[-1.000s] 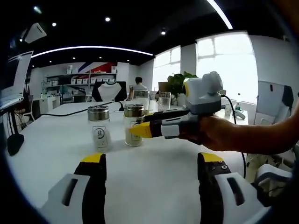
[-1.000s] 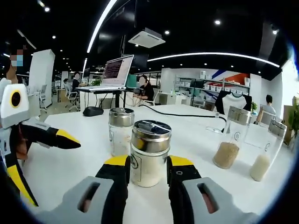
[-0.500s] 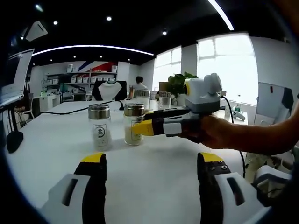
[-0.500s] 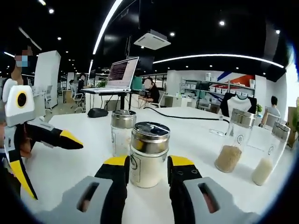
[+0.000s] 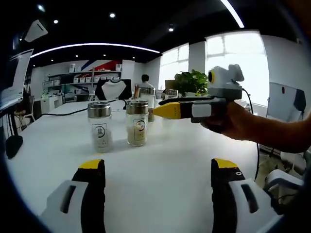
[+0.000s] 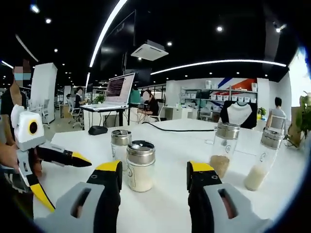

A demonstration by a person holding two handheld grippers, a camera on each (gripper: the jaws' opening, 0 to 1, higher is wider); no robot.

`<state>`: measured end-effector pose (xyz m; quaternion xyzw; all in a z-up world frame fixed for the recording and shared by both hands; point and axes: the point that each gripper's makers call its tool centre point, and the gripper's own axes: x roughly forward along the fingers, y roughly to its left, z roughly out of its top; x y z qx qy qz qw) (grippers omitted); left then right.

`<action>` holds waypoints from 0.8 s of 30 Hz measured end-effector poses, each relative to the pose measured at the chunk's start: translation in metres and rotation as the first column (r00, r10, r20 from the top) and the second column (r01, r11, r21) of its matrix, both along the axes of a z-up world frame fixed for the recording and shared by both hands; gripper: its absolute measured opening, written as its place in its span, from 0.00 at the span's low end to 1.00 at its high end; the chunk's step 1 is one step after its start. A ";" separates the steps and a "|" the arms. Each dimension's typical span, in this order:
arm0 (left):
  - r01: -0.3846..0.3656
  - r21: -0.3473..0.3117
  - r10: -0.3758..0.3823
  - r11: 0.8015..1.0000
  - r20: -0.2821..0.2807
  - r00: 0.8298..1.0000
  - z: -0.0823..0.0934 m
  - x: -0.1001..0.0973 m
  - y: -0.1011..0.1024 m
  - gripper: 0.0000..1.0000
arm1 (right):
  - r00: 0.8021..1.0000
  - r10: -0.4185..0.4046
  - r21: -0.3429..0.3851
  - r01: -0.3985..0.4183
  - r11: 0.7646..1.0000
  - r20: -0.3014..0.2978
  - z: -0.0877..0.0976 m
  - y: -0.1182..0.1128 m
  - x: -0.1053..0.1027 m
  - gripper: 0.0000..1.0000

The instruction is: Rotate the seasoning bottle until the label or dispensing opening points toward the visible target arrow and the bottle remains upright within the marked orientation range

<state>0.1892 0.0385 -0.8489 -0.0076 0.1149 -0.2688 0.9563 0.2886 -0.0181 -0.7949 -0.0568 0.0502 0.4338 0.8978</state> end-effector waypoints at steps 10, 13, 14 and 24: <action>0.107 -0.005 -0.106 0.994 0.057 0.993 0.022 -0.008 -0.015 0.82 | 0.992 -0.122 0.021 0.123 0.992 -0.022 0.000 -0.033 0.021 0.55; 0.132 0.025 -0.134 0.991 0.085 0.987 0.023 -0.010 -0.020 0.81 | 0.991 -0.126 0.030 0.127 0.991 -0.036 -0.001 -0.035 0.023 0.56; 0.142 0.018 -0.143 0.990 0.123 0.982 0.030 -0.013 -0.022 0.80 | 0.990 -0.134 0.030 0.135 0.990 -0.036 -0.001 -0.036 0.024 0.57; 0.123 -0.021 -0.119 0.992 0.156 0.981 0.039 -0.010 -0.018 0.80 | 0.978 -0.197 0.074 0.202 0.977 -0.068 0.002 -0.046 0.047 0.65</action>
